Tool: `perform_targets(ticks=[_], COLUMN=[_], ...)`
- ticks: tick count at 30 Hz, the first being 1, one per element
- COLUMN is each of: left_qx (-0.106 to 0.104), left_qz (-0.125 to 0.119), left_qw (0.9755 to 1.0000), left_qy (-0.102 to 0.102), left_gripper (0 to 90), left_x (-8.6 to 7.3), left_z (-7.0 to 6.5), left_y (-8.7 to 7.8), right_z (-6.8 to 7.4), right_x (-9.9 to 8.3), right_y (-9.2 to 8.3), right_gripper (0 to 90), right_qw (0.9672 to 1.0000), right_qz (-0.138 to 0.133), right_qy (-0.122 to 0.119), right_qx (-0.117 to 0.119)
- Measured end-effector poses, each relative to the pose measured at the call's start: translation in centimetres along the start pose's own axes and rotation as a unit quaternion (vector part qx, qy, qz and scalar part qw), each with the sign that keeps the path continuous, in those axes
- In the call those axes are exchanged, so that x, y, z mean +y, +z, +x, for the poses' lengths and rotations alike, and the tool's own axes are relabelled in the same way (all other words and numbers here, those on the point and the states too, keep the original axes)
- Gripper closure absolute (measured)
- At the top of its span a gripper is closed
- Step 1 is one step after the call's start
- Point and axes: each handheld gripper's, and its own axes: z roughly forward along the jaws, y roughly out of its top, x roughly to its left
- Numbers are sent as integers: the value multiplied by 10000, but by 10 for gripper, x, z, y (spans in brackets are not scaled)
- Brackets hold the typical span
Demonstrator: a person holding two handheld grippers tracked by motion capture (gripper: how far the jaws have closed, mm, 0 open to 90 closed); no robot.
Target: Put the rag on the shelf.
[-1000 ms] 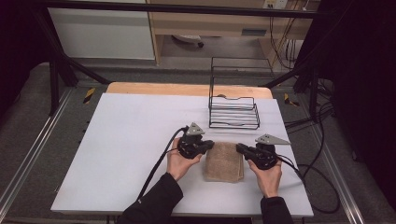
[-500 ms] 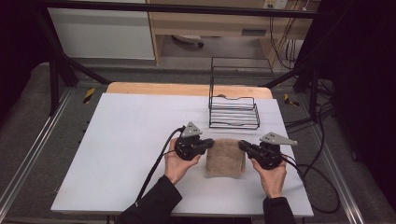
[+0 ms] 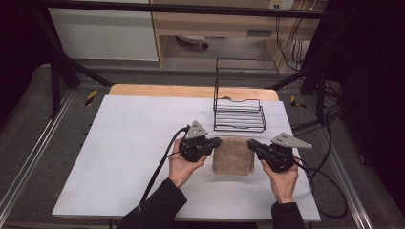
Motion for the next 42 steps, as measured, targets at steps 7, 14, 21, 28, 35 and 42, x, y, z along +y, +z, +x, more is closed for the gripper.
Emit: perform_targets(ticks=[7,14,21,28,35,42], left_qx=[35,56,80,74,119,137], left_qz=[-104,-197,-296,-457,-579,-715], left_qw=[9999,9998,9994,9987,9980,9970], left_qy=[37,72,150,215,245,251], left_gripper=[857,857,857,857,857,858], left_x=[10,21,32,43,52,63], left_z=[-2,-3,-2,-2,-2,-1], left_y=[-1,-2,-5,-8,-8,-9], right_z=[1,0,0,0,-2,-3], right_x=[8,14,23,31,41,52], right_y=[-7,-10,-14,-19,-21,-24], right_gripper=[852,852,852,852,852,851], right_qw=[9998,9993,9987,9978,9965,9955], right_qz=[-183,-331,-474,-634,-786,-882], right_qy=[-81,-79,-108,-113,-112,-155], right_qx=[-88,-144,-173,-185,-251,-300])
